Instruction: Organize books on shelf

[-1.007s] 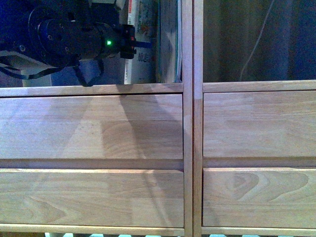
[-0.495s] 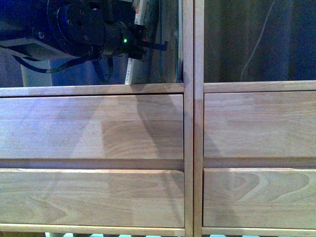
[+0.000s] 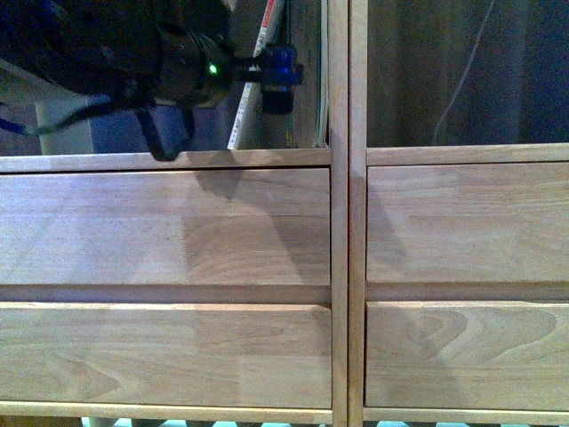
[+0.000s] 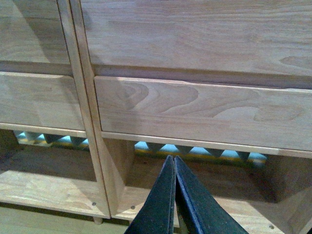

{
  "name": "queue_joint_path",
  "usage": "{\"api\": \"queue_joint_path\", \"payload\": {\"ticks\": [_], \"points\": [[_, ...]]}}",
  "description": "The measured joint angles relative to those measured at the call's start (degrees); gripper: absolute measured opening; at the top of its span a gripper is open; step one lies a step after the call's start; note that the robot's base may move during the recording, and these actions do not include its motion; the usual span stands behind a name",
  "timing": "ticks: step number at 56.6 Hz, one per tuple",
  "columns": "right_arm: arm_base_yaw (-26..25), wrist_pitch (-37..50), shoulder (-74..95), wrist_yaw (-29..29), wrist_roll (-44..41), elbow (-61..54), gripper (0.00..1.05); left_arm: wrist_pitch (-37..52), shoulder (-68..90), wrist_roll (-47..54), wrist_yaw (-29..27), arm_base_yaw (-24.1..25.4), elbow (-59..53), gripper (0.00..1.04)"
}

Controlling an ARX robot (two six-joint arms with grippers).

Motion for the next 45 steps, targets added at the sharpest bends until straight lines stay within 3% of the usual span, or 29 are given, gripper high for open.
{"api": "queue_joint_path", "payload": {"ticks": [3,7,21,33,35,36,38,41,45], "points": [[0.0,0.0,-0.2,0.0,0.0,-0.2,0.04,0.3,-3.8,-2.4,0.8,0.6,-3.6,0.99],[0.0,0.0,-0.3,0.0,0.0,-0.4,0.15,1.3,-8.7,-4.6,1.9,1.8,-8.6,0.97],[0.0,0.0,-0.3,0.0,0.0,-0.4,0.58,-0.1,-31.6,-10.8,12.8,11.0,-33.5,0.97],[0.0,0.0,-0.4,0.0,0.0,-0.4,0.91,-0.3,-36.2,-11.8,13.8,11.7,-36.5,0.97],[0.0,0.0,-0.4,0.0,0.0,-0.4,0.96,-1.2,-36.1,-11.3,12.0,11.4,-36.5,0.96],[0.0,0.0,-0.4,0.0,0.0,-0.4,0.98,-3.1,-36.4,-10.8,8.5,10.9,-36.5,0.93],[0.0,0.0,-0.4,0.0,0.0,-0.4,0.98,-6.2,-37.6,-9.9,2.1,10.8,-37.9,0.86],[0.0,0.0,-0.4,0.0,0.0,-0.4,0.97,-5.9,-39.7,-9.2,-3.3,11.0,-41.9,0.77],[0.0,0.0,-0.4,0.0,0.0,-0.4,0.98,-3.4,-42.7,-8.7,-4.6,12.1,-47.8,0.65]]}}
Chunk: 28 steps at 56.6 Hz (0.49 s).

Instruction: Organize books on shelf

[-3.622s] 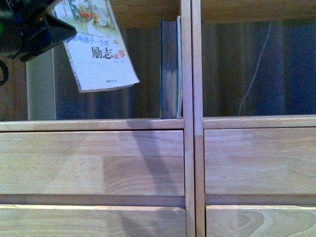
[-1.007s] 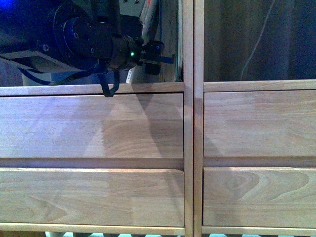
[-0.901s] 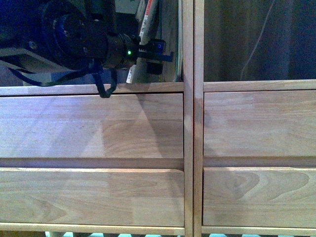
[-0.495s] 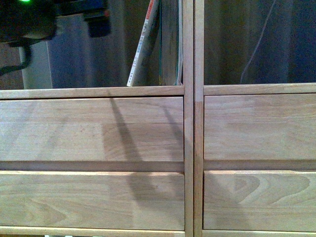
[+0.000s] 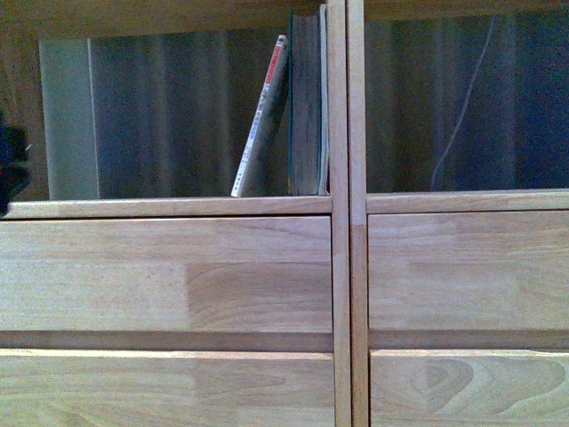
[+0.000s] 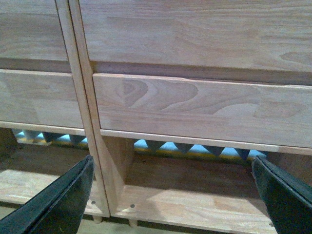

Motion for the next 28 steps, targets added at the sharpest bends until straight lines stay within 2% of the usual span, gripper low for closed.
{"api": "queue_joint_path", "payload": {"ticks": [6,8,20,22,26,28], "points": [[0.0,0.0,0.0,0.0,0.0,0.0,0.98,3.7,-4.2,0.2,1.0,1.3,-7.9,0.47],[0.0,0.1,-0.7,0.0,0.1,-0.4,0.94,4.6,-5.3,0.4,1.4,1.6,-10.0,0.42],[0.0,0.2,-2.0,0.0,0.2,-1.5,0.59,9.1,-11.8,0.6,3.4,3.7,-22.1,0.04],[0.0,0.2,-2.0,0.0,0.2,-1.5,0.54,9.5,-12.7,0.7,3.7,4.0,-23.4,0.03],[0.0,0.2,-2.0,0.0,0.2,-1.5,0.35,10.5,-15.7,0.7,4.6,4.8,-27.5,0.03],[0.0,0.2,-2.0,0.0,0.2,-1.5,0.26,10.6,-17.1,0.7,7.5,6.3,-29.1,0.03]]}}
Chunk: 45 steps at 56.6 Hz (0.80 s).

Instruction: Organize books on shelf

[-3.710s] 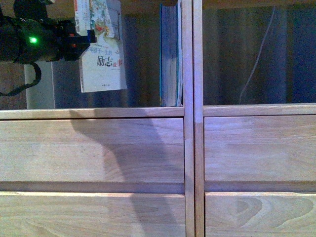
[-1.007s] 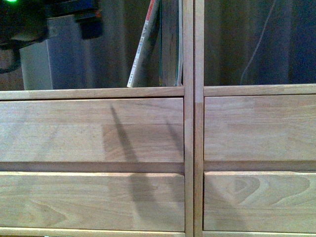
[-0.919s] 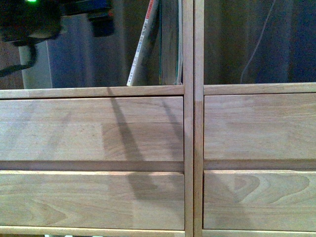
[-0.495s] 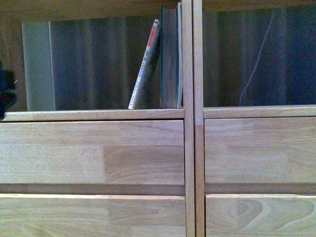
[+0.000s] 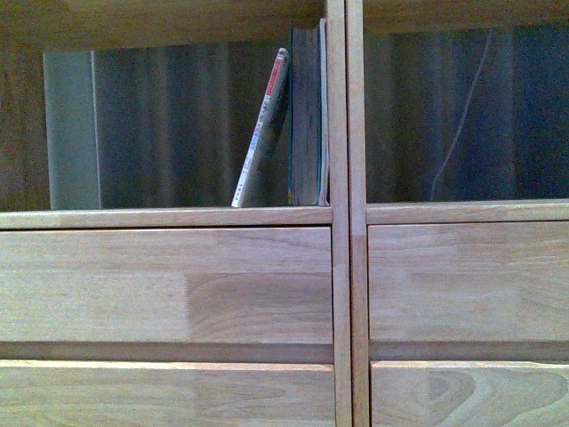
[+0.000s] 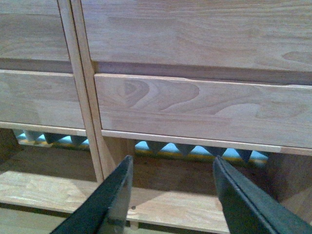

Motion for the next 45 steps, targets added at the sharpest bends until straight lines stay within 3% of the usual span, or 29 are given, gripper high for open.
{"api": "queue_joint_path", "payload": {"ticks": [7,45], "points": [[0.0,0.0,0.0,0.0,-0.1,0.0,0.02,0.2,-3.8,0.0,1.0,2.8,-3.9,0.03],[0.0,0.0,0.0,0.0,0.0,0.0,0.03,-8.0,-21.6,0.1,1.4,2.9,-13.2,0.03]]}}
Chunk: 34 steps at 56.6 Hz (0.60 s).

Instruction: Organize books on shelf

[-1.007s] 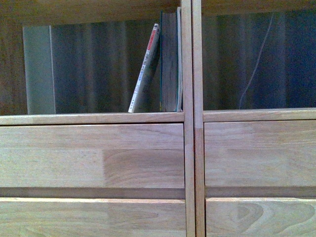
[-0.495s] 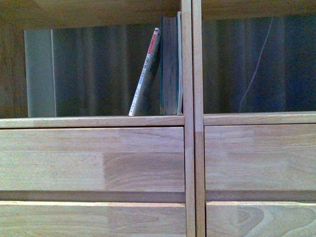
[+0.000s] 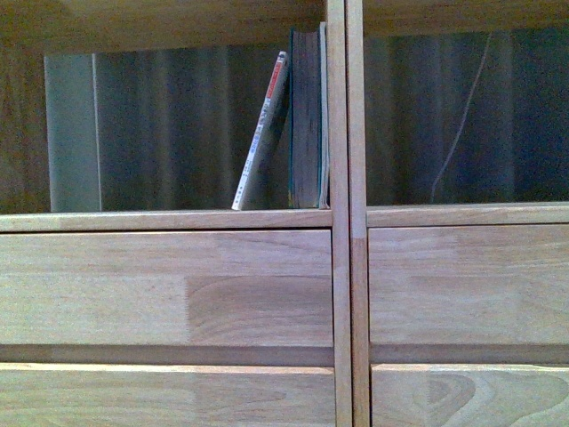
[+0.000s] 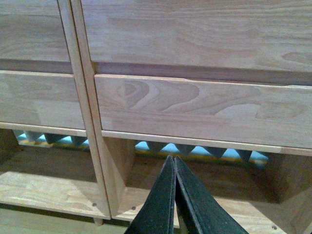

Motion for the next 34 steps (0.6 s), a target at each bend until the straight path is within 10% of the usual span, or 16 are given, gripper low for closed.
{"api": "queue_joint_path", "payload": {"ticks": [34], "points": [[0.0,0.0,0.0,0.0,0.0,0.0,0.03,-10.0,-13.1,0.0,0.0,0.0,-2.3,0.03]]}}
